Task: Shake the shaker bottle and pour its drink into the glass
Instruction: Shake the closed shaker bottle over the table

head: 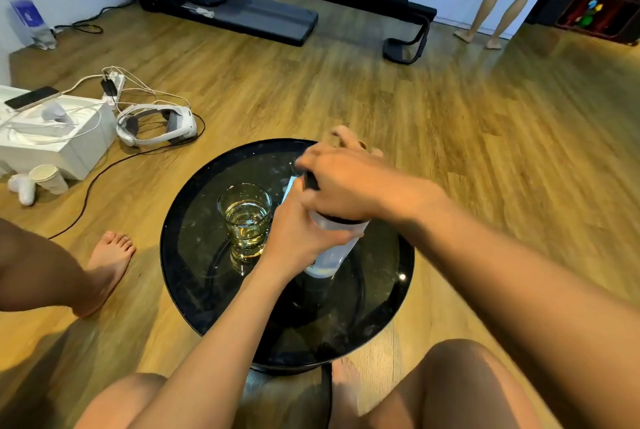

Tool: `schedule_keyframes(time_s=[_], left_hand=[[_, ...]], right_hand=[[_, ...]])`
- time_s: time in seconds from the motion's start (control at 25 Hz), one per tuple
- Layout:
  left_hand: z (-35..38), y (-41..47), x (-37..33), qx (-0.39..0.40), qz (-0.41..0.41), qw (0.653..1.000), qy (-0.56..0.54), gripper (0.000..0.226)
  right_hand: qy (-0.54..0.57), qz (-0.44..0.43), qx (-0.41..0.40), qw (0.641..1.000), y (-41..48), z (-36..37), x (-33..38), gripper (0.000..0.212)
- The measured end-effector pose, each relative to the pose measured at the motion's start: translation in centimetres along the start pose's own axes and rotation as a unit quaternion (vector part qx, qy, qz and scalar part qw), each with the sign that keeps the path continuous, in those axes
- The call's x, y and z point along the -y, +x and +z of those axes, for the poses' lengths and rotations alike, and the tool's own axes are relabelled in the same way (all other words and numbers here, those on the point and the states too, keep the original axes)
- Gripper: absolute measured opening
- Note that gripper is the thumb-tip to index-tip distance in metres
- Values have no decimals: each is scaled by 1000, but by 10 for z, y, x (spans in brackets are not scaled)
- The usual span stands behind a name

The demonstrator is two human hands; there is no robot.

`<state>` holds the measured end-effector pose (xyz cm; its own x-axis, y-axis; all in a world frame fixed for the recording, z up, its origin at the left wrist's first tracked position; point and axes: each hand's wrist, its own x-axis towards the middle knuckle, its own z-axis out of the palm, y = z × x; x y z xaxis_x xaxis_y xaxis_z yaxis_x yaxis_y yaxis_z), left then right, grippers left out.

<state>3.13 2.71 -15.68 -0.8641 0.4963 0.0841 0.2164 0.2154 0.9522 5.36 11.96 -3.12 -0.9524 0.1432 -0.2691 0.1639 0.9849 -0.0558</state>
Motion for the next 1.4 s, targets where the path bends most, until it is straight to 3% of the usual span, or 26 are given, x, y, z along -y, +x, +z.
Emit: schedule_keyframes(time_s=[0.08, 0.16, 0.2, 0.28, 0.36, 0.44, 0.48, 0.56, 0.64, 0.72, 0.8, 0.84, 0.88, 0.96, 1.0, 1.08, 1.2, 1.28, 1.36, 1.4], left_hand=[[0, 0, 1, 10, 5, 1000, -1, 72], [0, 1, 3, 6, -3, 1000, -3, 73], [0, 1, 2, 3, -10, 1000, -1, 76], [0, 0, 2, -1, -7, 1000, -12, 75], [1, 0, 2, 4, 2, 1000, -27, 78], [1, 0, 3, 7, 3, 999, -41, 70], [0, 0, 2, 6, 4, 999, -32, 66], [-1, 0, 0, 2, 7, 1000, -19, 65], [-1, -1, 0, 6, 6, 1000, -24, 70], [1, -1, 1, 14, 14, 999, -38, 70], [1, -1, 0, 9, 8, 999, -31, 65], [1, -1, 0, 8, 4, 1000, -11, 68], [1, -1, 0, 6, 0, 1000, -1, 74], [2, 0, 2, -1, -3, 1000, -22, 78], [2, 0, 2, -1, -4, 1000, -31, 78], [1, 0, 1, 2, 1, 1000, -19, 77], [-1, -2, -1, 2, 10, 1000, 0, 74], [0, -2, -1, 2, 8, 1000, 2, 75], [0, -1, 0, -1, 8, 1000, -6, 70], [0, 0, 0, -3, 9, 1000, -7, 67]], right_hand=[[-21, -11, 38, 999, 0, -7, -5, 76], [-15, 92, 2, 996, -1, -2, 5, 95], [-20, 117, -28, 993, 0, 4, 9, 93], [-29, 33, -31, 999, 4, 1, 5, 79], [-11, -31, 46, 998, 6, -16, -5, 92], [4, 32, 49, 998, 6, -15, -2, 110], [-2, 77, 14, 997, 6, -6, 1, 105], [-30, 47, -63, 996, 5, 2, 5, 77], [-20, -36, 19, 999, 6, -13, -6, 73], [-10, -22, 97, 995, 8, -23, -9, 92], [-7, 57, 43, 997, 3, -5, 1, 92], [-18, 57, -31, 998, 3, 6, 5, 80], [-42, 18, -88, 995, 2, 13, 6, 64], [-21, -77, -61, 995, 1, 4, -3, 49], [3, -91, -19, 996, 3, -4, -9, 56], [25, -45, -21, 998, 6, -7, -10, 74], [31, 78, -34, 996, 6, 3, -4, 62], [41, 32, 34, 998, 6, -9, -7, 55], [23, -13, 78, 997, 6, -21, -8, 70], [15, 7, 64, 998, 6, -20, -5, 82]])
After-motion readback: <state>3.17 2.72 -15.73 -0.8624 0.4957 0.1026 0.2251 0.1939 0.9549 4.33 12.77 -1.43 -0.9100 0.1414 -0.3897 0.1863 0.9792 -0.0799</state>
